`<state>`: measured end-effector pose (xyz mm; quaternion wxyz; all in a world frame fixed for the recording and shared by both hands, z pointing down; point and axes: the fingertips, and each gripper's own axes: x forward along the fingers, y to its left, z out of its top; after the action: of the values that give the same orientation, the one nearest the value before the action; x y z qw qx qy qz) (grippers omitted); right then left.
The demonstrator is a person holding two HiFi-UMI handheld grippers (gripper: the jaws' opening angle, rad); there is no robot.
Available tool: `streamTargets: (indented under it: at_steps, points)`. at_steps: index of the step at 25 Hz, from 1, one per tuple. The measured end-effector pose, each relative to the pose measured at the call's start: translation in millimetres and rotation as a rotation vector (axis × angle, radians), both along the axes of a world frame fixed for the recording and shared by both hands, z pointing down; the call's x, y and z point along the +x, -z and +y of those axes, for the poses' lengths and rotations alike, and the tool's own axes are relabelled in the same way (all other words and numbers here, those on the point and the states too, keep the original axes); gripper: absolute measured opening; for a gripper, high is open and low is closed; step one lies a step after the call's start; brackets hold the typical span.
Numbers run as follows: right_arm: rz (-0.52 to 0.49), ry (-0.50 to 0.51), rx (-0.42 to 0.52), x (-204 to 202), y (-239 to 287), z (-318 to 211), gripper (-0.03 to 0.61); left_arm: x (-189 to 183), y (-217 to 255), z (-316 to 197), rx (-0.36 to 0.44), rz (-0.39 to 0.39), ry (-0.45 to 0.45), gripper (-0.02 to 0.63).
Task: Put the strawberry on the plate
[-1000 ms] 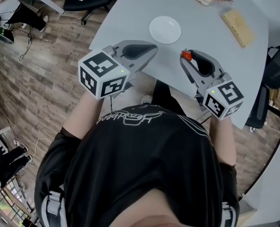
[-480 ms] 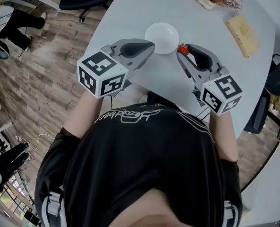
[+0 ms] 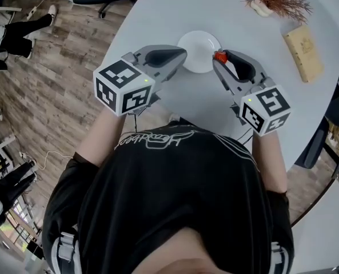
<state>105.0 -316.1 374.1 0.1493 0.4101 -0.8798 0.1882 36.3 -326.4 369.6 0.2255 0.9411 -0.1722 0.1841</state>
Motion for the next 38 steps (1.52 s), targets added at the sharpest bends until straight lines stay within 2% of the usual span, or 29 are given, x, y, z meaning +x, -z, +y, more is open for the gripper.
streamTargets:
  at_steps: [5,15,21,28,38]
  points:
    - [0.027,-0.018,-0.025,4.9,-29.0,-17.7,0.129,1.9,-17.8,0.1,-0.043,0.000,0.018,0.006]
    - [0.208,-0.016,0.010,5.8,-89.1,-40.2,0.129,-5.4,-42.8,8.7,-0.093,-0.015,0.046,0.006]
    - [0.217,-0.017,-0.031,3.5,-122.8,-49.0,0.129,-14.2,-53.9,10.2,-0.112,-0.025,0.074,0.006]
    - [0.275,-0.004,-0.084,0.9,-155.3,-52.2,0.129,-21.4,-60.7,12.3,-0.147,-0.011,0.104,0.006]
    - [0.326,0.026,-0.094,-0.5,-169.0,-52.0,0.129,-21.9,-64.9,17.4,-0.156,-0.017,0.106,0.006]
